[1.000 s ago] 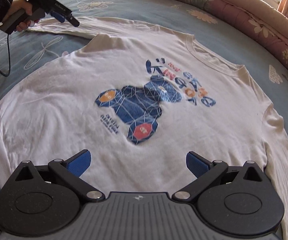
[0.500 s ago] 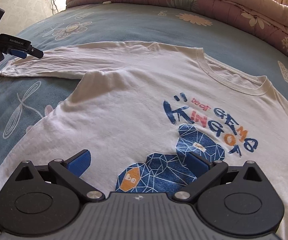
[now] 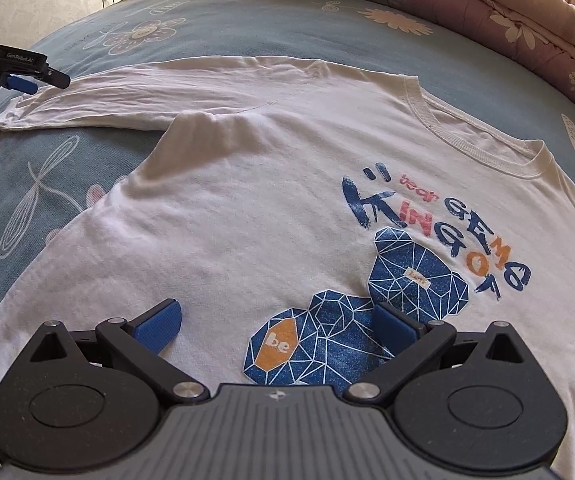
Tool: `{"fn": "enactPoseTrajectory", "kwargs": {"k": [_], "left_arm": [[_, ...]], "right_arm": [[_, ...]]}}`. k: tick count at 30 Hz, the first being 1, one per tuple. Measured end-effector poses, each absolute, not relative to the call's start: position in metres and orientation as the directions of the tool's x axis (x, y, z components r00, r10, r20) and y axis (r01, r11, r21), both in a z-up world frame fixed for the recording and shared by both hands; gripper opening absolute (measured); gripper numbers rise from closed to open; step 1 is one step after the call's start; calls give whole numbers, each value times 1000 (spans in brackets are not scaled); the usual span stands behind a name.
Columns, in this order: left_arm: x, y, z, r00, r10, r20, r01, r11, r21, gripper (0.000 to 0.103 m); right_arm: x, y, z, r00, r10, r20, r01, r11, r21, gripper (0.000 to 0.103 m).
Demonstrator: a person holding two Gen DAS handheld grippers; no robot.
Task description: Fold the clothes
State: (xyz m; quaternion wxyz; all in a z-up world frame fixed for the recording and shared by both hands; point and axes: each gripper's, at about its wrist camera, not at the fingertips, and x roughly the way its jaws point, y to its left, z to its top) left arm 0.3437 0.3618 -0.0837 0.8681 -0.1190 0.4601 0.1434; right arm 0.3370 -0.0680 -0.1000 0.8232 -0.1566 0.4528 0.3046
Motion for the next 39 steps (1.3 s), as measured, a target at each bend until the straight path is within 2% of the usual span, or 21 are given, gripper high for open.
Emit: {"fn": "enactPoseTrajectory", "kwargs": {"k": [4,10,14,28,39], "left_arm": [[321,361,-97,518,156,-841,-364,930,-51,102],[324,369,-80,520,146,-842,-386,919,-79,102],[344,364,-70,602,72,-796,-353,917,-184,102],[326,420,-89,533,156,-832,-524,832,-180,102],[324,378,-79,601,37,-799,-397,881,-258,102]], "right_arm": [[337,-67,-100,407,354,-842,-642,767,13,103],[333,-69,-102,431,361,-827,-640,769,3,103],[333,-67,-102,439,352,-827,-627,779,-2,103],[332,-67,-103,451,353,-820,-623,782,-7,103],[333,-64,-102,447,337,-829,-619,785,-15,103]]}}
